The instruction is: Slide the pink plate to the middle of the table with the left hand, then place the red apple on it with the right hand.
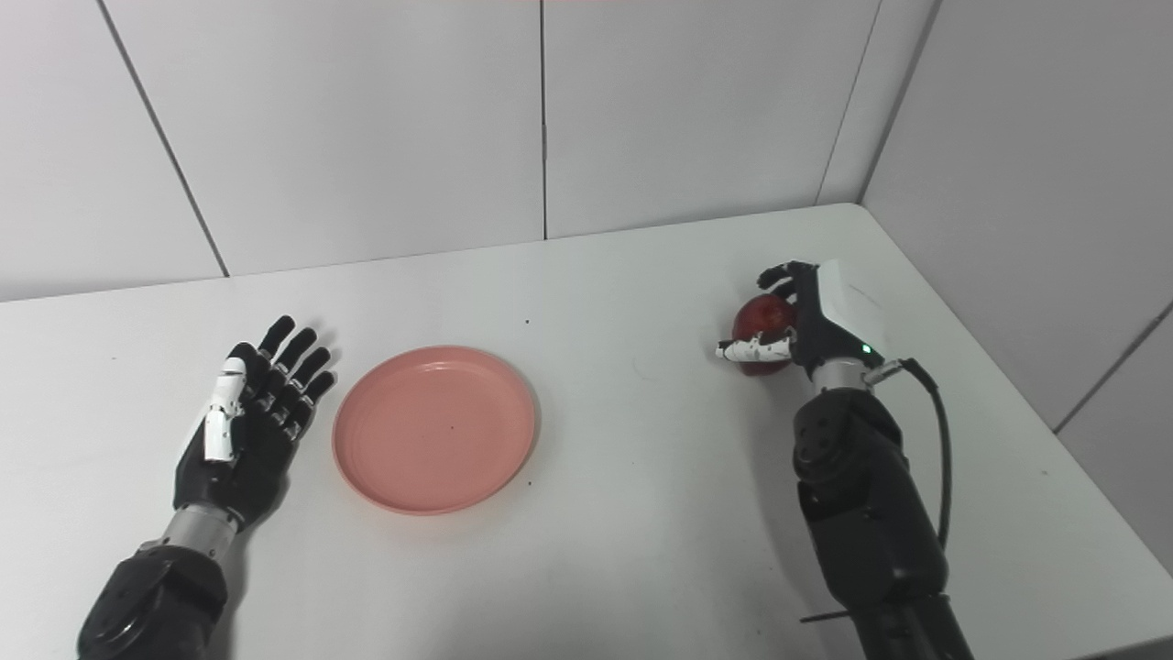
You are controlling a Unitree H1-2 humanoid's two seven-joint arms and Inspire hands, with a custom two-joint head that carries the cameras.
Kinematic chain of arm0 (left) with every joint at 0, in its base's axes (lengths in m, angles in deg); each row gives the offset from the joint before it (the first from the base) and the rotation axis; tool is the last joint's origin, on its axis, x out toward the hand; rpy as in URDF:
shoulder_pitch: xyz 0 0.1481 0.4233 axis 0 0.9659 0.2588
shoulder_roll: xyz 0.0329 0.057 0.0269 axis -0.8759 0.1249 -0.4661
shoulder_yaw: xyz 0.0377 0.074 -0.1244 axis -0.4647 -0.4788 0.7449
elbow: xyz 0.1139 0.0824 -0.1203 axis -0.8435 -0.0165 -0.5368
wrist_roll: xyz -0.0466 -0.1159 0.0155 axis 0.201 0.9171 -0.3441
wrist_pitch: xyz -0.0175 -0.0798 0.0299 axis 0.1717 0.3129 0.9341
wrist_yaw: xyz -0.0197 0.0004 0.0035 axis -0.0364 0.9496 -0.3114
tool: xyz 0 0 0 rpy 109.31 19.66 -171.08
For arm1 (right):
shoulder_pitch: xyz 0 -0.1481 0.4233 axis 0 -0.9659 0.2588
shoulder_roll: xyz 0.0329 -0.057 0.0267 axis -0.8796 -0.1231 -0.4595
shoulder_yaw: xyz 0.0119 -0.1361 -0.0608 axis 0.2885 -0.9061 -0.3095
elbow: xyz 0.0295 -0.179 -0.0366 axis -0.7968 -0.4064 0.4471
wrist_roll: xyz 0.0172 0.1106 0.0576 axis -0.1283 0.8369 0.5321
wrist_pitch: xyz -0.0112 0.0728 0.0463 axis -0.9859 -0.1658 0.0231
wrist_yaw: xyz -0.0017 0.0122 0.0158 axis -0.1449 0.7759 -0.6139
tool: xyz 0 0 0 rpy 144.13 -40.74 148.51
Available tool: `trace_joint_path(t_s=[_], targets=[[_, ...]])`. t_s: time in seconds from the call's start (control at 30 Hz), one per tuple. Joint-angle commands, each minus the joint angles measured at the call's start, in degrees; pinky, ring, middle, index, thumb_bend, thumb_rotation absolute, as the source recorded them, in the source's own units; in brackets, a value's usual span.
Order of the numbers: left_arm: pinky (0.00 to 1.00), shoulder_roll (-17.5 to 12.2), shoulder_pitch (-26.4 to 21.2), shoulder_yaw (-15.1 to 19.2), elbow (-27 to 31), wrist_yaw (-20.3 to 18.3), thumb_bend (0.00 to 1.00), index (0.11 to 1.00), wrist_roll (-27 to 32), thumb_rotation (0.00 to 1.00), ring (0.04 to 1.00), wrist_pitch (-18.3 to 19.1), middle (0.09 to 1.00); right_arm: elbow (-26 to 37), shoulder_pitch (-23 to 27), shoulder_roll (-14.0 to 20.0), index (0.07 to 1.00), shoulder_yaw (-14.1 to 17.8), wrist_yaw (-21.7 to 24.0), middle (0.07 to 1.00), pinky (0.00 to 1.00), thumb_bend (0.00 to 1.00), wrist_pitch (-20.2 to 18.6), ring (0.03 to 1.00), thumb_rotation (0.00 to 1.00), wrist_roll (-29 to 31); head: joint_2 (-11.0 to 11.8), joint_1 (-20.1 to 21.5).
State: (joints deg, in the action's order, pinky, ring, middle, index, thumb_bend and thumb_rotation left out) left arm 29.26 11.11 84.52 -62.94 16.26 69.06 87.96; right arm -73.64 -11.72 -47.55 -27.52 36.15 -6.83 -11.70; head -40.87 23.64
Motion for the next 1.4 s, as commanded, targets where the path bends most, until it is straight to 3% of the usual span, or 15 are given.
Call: trace_joint_path(t_s=[0.0,0.13,0.77,1.2,1.37], targets=[[0.96,-0.5,0.8,-0.3,-0.5,0.7,0.38,0.946,-0.5,1.0,0.955,2.3,0.963,0.3,1.4,1.6,0.504,-0.3,-0.8,0.531,0.38,0.6,-0.1,0.462,0.14,-1.3,0.0,-0.1],[0.96,-0.5,0.8,-0.3,-0.3,0.9,0.38,0.943,-0.6,1.0,0.951,2.4,0.959,0.5,1.4,1.4,0.486,-0.5,-0.2,0.495,0.32,0.52,-0.1,0.412,0.14,-2.6,0.1,-0.1],[0.96,-0.1,0.6,-0.4,-0.8,0.9,0.38,0.944,-0.5,1.0,0.95,2.2,0.96,9.2,1.2,0.6,0.485,0.2,-0.6,0.465,0.29,0.52,-0.1,0.377,0.13,-3.2,0.4,-0.6],[0.95,0.7,1.0,-1.1,0.1,1.9,0.38,0.945,-1.2,1.0,0.948,2.3,0.957,18.3,3.1,-0.3,0.485,-0.7,3.8,0.483,0.35,0.52,-0.1,0.421,0.13,-5.5,1.1,-2.1],[0.95,1.3,1.2,-1.3,0.4,2.8,0.38,0.94,-1.4,1.0,0.943,2.6,0.952,20.8,5.2,-2.0,0.485,-2.7,6.4,0.487,0.34,0.52,0.0,0.414,0.13,-8.2,1.4,-2.9]])
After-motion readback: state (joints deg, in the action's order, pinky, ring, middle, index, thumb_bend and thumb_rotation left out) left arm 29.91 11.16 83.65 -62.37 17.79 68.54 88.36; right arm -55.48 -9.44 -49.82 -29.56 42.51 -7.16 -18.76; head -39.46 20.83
